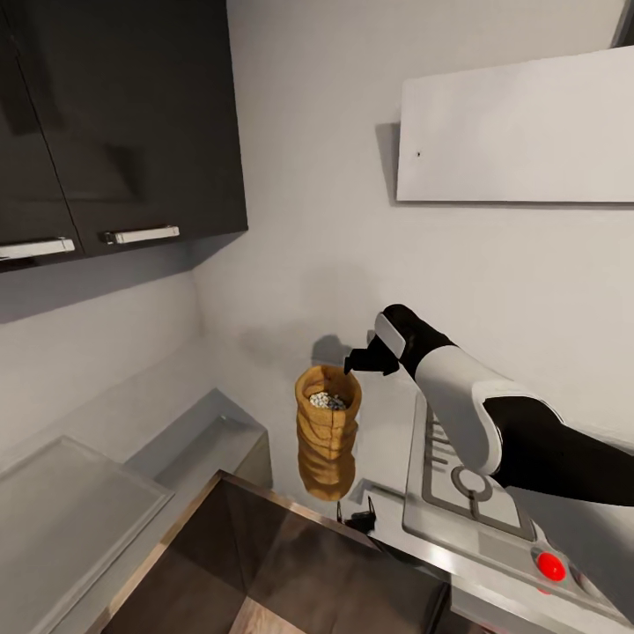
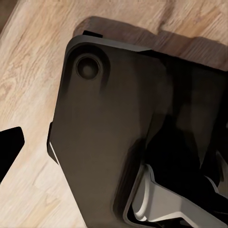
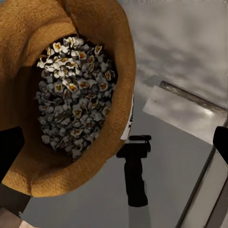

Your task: In the kitchen, take the popcorn bag from the countertop, put it into the microwave, and heat it until the popcorn is cooked so the cooked popcorn ends up inside the bag.

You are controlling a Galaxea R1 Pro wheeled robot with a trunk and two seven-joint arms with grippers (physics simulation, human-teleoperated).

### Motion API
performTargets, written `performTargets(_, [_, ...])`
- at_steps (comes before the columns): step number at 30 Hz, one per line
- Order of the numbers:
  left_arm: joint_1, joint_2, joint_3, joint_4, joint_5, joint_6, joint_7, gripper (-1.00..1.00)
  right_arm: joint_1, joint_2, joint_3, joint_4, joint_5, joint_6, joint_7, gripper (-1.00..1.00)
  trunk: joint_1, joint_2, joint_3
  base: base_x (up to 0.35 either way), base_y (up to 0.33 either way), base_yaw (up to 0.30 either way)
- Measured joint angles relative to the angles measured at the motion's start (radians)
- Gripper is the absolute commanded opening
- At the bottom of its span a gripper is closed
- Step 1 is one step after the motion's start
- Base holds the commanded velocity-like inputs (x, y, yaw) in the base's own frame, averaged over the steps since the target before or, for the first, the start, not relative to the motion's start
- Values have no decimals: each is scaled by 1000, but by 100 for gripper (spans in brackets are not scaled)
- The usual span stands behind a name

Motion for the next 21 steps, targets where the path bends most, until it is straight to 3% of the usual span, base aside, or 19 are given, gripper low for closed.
performTargets(4, [1,0,0,0,-1,-1,0,100,0,0,0,0,1,0,-1,100,0,0,0,198,0,0])
performTargets(21, [6,-2,-2,0,-1,-1,0,100,14,0,0,1,3,-7,2,100,0,0,0,5,0,0])
